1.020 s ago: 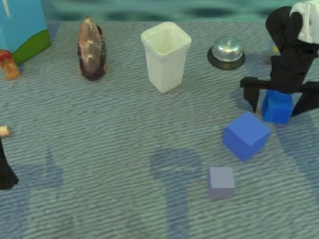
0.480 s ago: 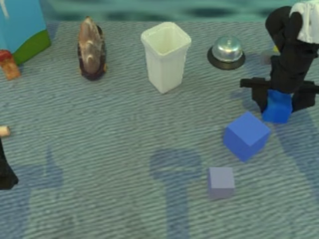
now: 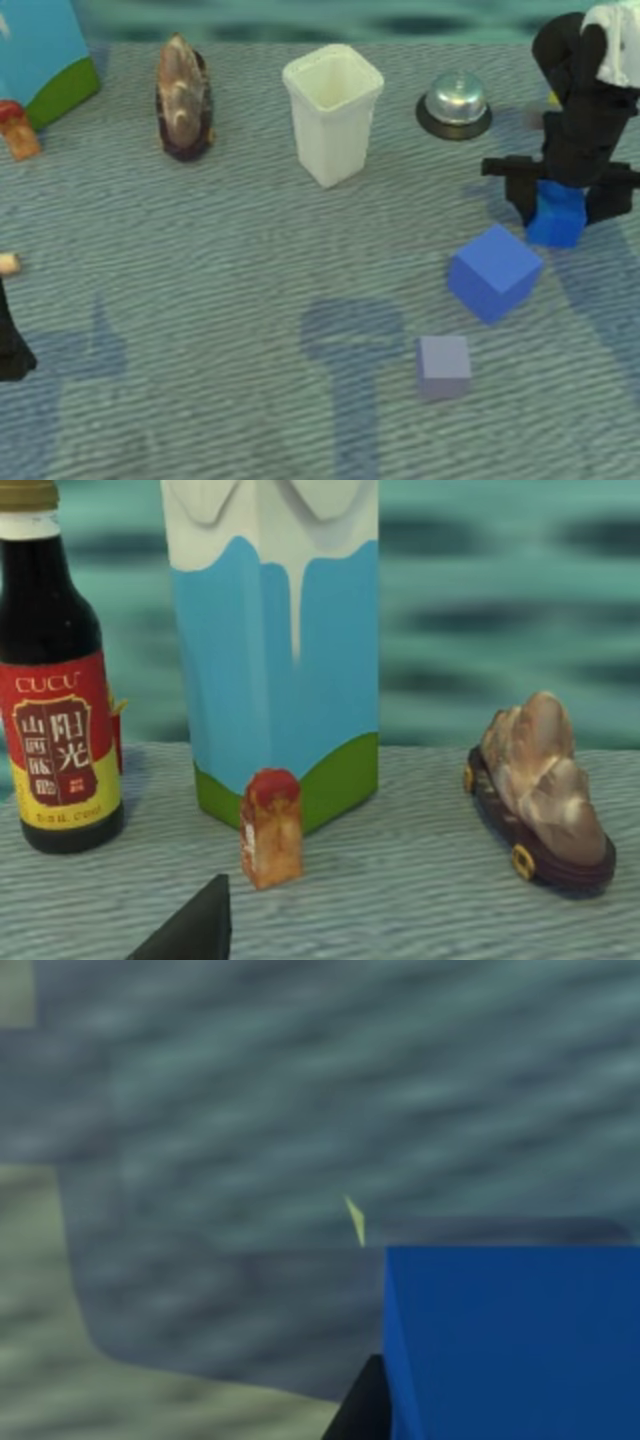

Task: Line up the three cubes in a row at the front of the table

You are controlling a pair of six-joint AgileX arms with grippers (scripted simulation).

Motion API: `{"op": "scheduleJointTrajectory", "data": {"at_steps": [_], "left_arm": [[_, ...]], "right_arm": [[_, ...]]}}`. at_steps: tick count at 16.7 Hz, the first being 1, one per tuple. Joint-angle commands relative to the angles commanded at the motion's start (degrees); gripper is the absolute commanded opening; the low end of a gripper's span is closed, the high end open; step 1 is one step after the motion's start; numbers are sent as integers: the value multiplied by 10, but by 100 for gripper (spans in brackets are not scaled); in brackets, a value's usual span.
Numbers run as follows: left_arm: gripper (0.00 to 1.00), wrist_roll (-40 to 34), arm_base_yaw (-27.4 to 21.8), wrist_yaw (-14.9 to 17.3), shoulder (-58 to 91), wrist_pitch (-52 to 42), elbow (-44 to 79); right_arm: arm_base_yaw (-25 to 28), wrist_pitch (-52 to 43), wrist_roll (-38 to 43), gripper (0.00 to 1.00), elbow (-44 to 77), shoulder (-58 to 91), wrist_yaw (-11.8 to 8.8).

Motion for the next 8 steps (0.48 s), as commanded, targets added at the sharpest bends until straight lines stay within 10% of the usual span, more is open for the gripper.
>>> {"op": "scheduleJointTrajectory", "data": {"at_steps": [8], "left_arm": [[100, 0, 0, 0, 0, 0, 0]], "right_arm": [[4, -124, 0, 0, 90, -31, 0]]}}
